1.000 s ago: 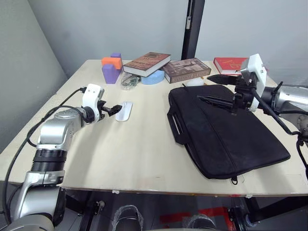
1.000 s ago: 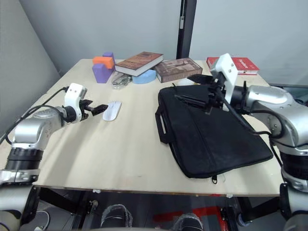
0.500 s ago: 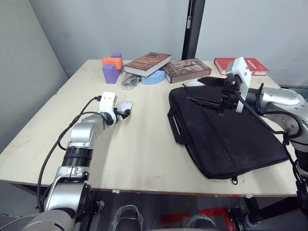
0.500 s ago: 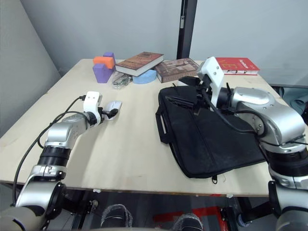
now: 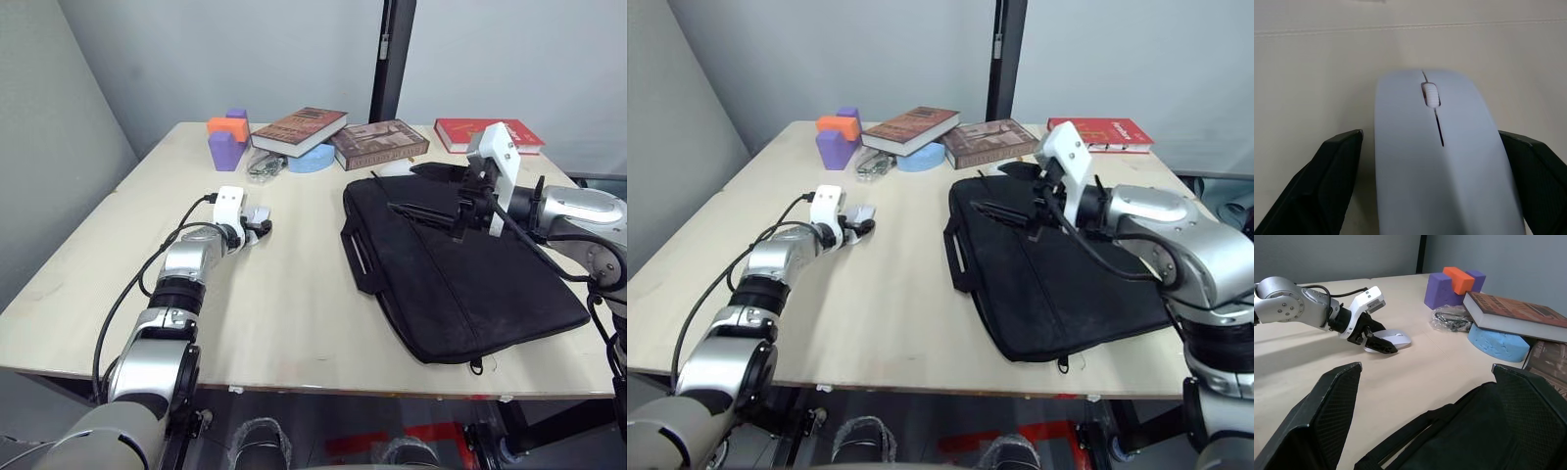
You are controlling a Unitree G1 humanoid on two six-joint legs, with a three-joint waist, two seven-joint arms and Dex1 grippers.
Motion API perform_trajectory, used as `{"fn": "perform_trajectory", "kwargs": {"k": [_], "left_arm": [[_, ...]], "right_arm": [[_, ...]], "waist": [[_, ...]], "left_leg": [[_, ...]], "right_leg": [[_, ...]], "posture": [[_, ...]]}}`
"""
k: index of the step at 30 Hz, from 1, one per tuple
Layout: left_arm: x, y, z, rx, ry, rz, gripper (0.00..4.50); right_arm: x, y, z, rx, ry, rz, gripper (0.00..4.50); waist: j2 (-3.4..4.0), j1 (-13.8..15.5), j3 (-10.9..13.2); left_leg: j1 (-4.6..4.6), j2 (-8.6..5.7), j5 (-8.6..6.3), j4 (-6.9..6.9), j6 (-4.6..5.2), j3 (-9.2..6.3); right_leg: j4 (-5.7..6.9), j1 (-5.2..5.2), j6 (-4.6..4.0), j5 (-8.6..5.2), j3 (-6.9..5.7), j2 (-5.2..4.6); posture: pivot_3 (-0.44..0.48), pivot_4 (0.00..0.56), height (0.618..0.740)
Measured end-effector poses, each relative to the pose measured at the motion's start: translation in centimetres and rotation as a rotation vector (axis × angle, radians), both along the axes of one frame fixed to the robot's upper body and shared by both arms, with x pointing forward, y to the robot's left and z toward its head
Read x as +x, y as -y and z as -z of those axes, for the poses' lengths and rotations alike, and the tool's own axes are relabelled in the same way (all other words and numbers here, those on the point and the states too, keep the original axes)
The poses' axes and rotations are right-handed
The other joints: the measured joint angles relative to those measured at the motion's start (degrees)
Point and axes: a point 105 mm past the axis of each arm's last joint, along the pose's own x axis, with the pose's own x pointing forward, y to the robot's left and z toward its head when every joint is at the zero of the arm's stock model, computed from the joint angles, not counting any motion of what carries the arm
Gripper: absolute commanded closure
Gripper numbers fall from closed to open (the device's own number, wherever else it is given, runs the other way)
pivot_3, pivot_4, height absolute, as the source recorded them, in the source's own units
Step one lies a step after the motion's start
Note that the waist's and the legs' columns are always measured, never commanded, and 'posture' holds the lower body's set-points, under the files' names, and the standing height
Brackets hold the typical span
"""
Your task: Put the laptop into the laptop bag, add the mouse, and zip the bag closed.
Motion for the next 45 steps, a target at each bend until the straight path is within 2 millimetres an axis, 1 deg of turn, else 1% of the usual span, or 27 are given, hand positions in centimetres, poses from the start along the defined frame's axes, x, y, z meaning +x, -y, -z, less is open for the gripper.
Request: {"fn": "perform_trajectory", "kwargs": {"k": [3,4,7,10,13,15,19,21,22,25,27,30,32,34,36,38,41,45], "left_arm": [[0.1,0.1,0.1,0.005,0.013,0.022,1.54],[0.1,0.2,0.1,0.009,0.019,0.038,1.65],[0.1,0.3,0.1,0.003,0.029,0.057,1.64],[0.1,0.2,0.2,-0.008,0.038,0.071,1.64],[0.1,0.2,0.2,-0.013,0.040,0.086,1.64],[-0.2,0.2,0.1,-0.028,0.039,0.121,1.64],[-1.0,1.2,0.1,-0.078,0.063,0.232,1.64],[-2.0,1.7,-0.1,-0.065,0.090,0.329,1.64],[-2.5,2.0,-0.2,-0.041,0.109,0.385,1.64],[-4.9,3.5,-0.7,0.038,0.171,0.615,1.64],[-6.3,4.0,-1.0,0.047,0.183,0.724,1.64],[-7.5,4.8,-2.5,0.017,0.212,0.840,1.64],[-8.0,5.3,-3.8,-0.008,0.232,0.895,1.64],[-8.5,5.7,-5.0,-0.016,0.244,0.952,1.64],[-9.0,5.5,-5.5,0.016,0.231,0.992,1.64],[-9.2,5.0,-5.3,0.062,0.200,1.003,1.64],[-9.4,4.6,-5.3,0.093,0.177,1.021,1.64],[-9.4,4.4,-6.3,0.120,0.194,1.033,1.64]], "right_arm": [[0.0,-0.2,0.2,0.018,-0.010,0.015,0.00],[0.0,-0.5,0.5,0.025,-0.019,0.013,0.00],[0.0,-1.0,0.9,0.039,-0.031,0.016,0.00],[0.6,-1.7,1.7,0.053,-0.059,0.038,0.00],[1.1,-1.9,2.3,0.048,-0.069,0.076,0.00],[1.6,-2.4,3.1,0.028,-0.081,0.109,0.00],[2.8,-3.5,5.4,-0.002,-0.149,0.191,0.00],[3.7,-4.3,6.1,-0.011,-0.172,0.270,0.00],[3.9,-4.7,6.5,-0.012,-0.182,0.293,0.00],[4.2,-5.7,8.0,-0.067,-0.201,0.355,0.00],[4.4,-6.0,8.6,-0.097,-0.195,0.388,0.00],[4.4,-6.4,9.5,-0.127,-0.195,0.427,0.00],[4.5,-6.4,10.1,-0.181,-0.172,0.455,0.00],[4.7,-6.1,11.2,-0.257,-0.147,0.489,0.00],[4.9,-5.4,12.6,-0.317,-0.157,0.527,0.00],[5.0,-4.9,13.6,-0.352,-0.168,0.549,0.00],[5.3,-4.8,13.6,-0.365,-0.147,0.568,0.00],[5.5,-4.7,14.2,-0.403,-0.132,0.583,0.00]], "waist": [[-0.01,0.02,-0.01],[0.00,0.04,-0.01],[0.00,0.18,-0.02],[0.01,0.25,-0.03],[0.01,0.29,-0.03],[0.01,0.22,-0.03],[0.02,-0.02,-0.02],[0.02,-0.35,-0.02],[0.02,-0.45,-0.02],[0.02,-0.45,-0.02],[0.02,-0.31,-0.02],[0.02,-0.10,-0.02],[0.02,-0.16,-0.02],[0.02,-0.36,-0.02],[0.03,-0.52,-0.02],[0.04,-0.83,-0.01],[0.05,-0.96,0.00],[0.05,-0.90,0.00]], "left_leg": [[0.05,0.00,0.00,-0.04,-0.02,0.00],[0.04,0.00,0.00,-0.05,-0.02,0.01],[0.04,-0.01,0.00,-0.07,-0.03,0.02],[0.05,-0.01,0.00,-0.10,-0.05,0.02],[0.06,-0.01,0.00,-0.11,-0.08,0.02],[0.06,-0.01,0.02,-0.19,-0.12,0.02],[0.03,-0.01,0.03,-0.38,-0.19,0.05],[-0.02,0.00,0.12,-0.56,-0.36,0.08],[-0.01,0.00,0.17,-0.66,-0.47,0.09],[0.00,0.01,0.19,-1.08,-0.60,0.15],[-0.02,0.02,0.22,-1.28,-0.69,0.16],[-0.02,0.04,0.21,-1.35,-0.75,0.18],[0.01,0.04,0.22,-1.35,-0.76,0.19],[0.08,0.04,0.25,-1.35,-0.82,0.21],[0.12,0.05,0.28,-1.36,-0.86,0.21],[0.14,0.06,0.29,-1.36,-0.88,0.22],[0.13,0.06,0.31,-1.36,-0.90,0.22],[0.13,0.06,0.31,-1.36,-0.90,0.22]], "right_leg": [[0.00,0.02,0.00,0.00,0.00,0.00],[0.00,0.01,0.00,0.00,0.00,0.00],[-0.05,0.02,0.00,0.00,0.00,-0.01],[-0.05,0.02,0.00,0.00,0.00,-0.01],[-0.07,0.01,0.00,0.00,0.00,-0.01],[-0.12,0.01,0.00,0.00,-0.01,0.00],[-0.26,-0.05,0.01,0.00,-0.03,0.00],[-0.41,-0.11,0.01,0.00,-0.06,0.02],[-0.49,-0.11,0.01,0.00,-0.06,0.03],[-0.64,-0.21,0.01,-0.01,-0.11,0.04],[-0.70,-0.29,0.02,-0.05,-0.15,0.07],[-0.74,-0.31,0.01,-0.08,-0.15,0.09],[-0.72,-0.30,0.02,-0.08,-0.14,0.09],[-0.66,-0.29,0.03,-0.09,-0.11,0.09],[-0.58,-0.31,0.05,-0.10,-0.09,0.10],[-0.53,-0.33,0.08,-0.10,-0.06,0.11],[-0.51,-0.36,0.10,-0.08,-0.05,0.13],[-0.52,-0.35,0.09,-0.08,-0.05,0.13]], "posture": [[0.000,0.150,0.725],[0.000,0.150,0.725],[0.000,0.150,0.725],[0.000,0.150,0.725],[0.000,0.150,0.725],[0.000,0.150,0.725],[0.000,0.150,0.725],[0.000,0.150,0.725],[0.000,0.150,0.725],[0.000,0.150,0.725],[0.000,0.150,0.725],[0.000,0.150,0.725],[0.000,0.150,0.725],[0.000,0.150,0.725],[0.000,0.150,0.725],[0.000,0.150,0.725],[0.000,0.150,0.725],[0.000,0.150,0.725]]}}
